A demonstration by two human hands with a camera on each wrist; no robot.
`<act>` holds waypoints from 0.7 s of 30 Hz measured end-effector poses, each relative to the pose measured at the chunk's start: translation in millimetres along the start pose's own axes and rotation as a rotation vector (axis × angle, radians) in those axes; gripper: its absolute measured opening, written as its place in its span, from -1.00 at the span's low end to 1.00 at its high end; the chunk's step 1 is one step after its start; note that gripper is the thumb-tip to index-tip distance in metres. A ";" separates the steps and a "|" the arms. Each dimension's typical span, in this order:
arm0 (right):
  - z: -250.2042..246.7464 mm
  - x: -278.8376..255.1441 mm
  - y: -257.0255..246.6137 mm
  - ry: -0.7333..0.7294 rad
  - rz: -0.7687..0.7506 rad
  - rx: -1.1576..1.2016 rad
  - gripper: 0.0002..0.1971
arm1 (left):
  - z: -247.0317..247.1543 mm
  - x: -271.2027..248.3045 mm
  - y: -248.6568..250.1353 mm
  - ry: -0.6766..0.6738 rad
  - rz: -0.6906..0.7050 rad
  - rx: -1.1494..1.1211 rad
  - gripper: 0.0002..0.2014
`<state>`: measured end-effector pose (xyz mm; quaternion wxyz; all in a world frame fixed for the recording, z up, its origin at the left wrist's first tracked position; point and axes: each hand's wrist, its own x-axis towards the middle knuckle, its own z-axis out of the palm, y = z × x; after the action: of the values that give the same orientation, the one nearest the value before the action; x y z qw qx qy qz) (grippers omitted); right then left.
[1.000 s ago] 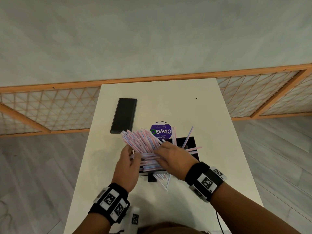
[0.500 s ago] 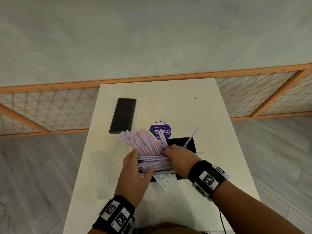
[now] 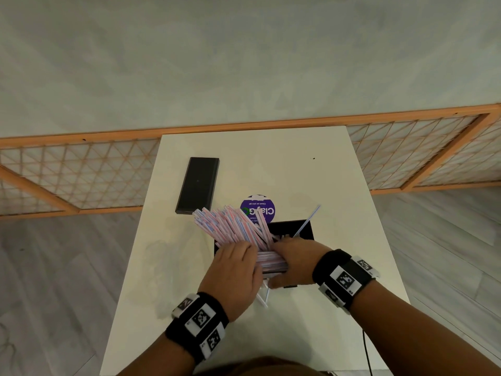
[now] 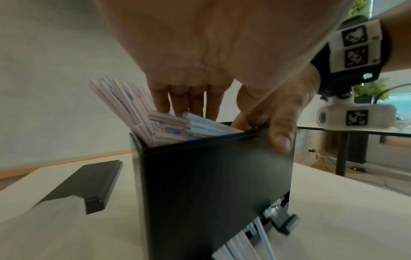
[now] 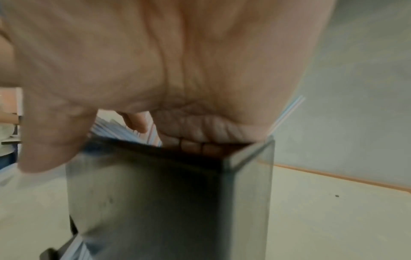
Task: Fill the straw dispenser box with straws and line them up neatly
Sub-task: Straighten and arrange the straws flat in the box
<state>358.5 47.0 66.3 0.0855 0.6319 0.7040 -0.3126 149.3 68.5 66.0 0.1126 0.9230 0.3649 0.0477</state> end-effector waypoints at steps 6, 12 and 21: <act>2.6 19.7 -8.2 -0.121 0.067 -0.039 -0.36 | 4.0 22.9 -5.0 -0.307 -0.099 0.052 -0.58; -2.3 26.8 -11.2 -0.184 0.053 0.000 -0.44 | 9.9 34.5 -9.6 -0.430 -0.061 0.092 -0.43; -0.4 19.4 -7.8 0.000 -0.010 -0.058 -0.33 | 17.9 40.2 -22.8 -0.543 -0.175 -0.191 -0.33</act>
<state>347.7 63.3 59.2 0.1021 0.6256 0.7161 -0.2923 166.5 109.1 43.4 0.2961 0.8523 0.3934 -0.1764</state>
